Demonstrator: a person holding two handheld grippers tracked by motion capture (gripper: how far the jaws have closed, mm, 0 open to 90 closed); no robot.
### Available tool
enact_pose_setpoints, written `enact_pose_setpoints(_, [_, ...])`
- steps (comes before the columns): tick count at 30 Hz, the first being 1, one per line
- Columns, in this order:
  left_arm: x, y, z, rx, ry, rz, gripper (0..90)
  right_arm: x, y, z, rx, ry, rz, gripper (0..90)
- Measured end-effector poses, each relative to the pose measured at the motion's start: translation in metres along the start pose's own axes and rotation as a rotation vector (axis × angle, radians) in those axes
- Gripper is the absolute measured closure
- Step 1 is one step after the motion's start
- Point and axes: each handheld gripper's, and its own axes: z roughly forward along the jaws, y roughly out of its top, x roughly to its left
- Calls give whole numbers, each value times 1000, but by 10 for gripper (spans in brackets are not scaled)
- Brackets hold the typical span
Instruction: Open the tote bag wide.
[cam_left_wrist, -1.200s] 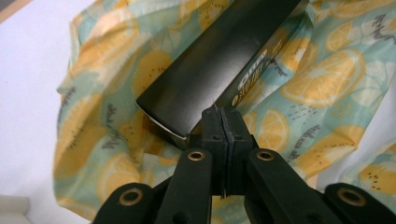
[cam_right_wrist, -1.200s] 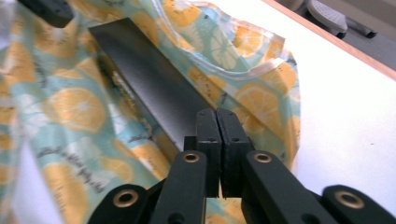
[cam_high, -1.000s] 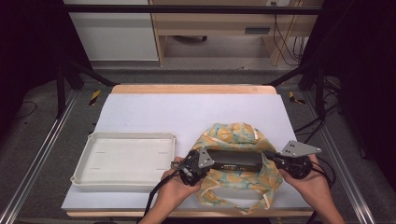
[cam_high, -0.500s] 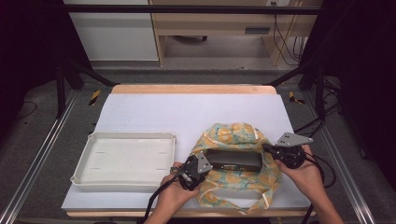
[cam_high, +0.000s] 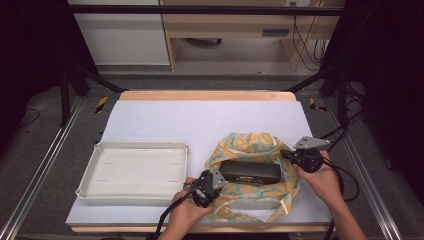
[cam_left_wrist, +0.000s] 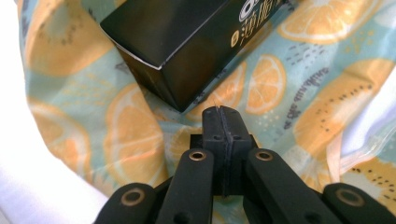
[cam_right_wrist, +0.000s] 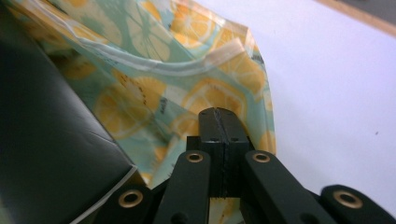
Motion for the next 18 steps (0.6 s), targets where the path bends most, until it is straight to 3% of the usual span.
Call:
enact_pose_setpoints(9, [1, -5, 1, 19, -4, -12, 900, -13, -12, 21, 79, 14, 77, 900])
enact_pose_setpoints(18, [2, -10, 2, 41, -11, -20, 900, -21, -16, 31, 111, 18, 108, 900])
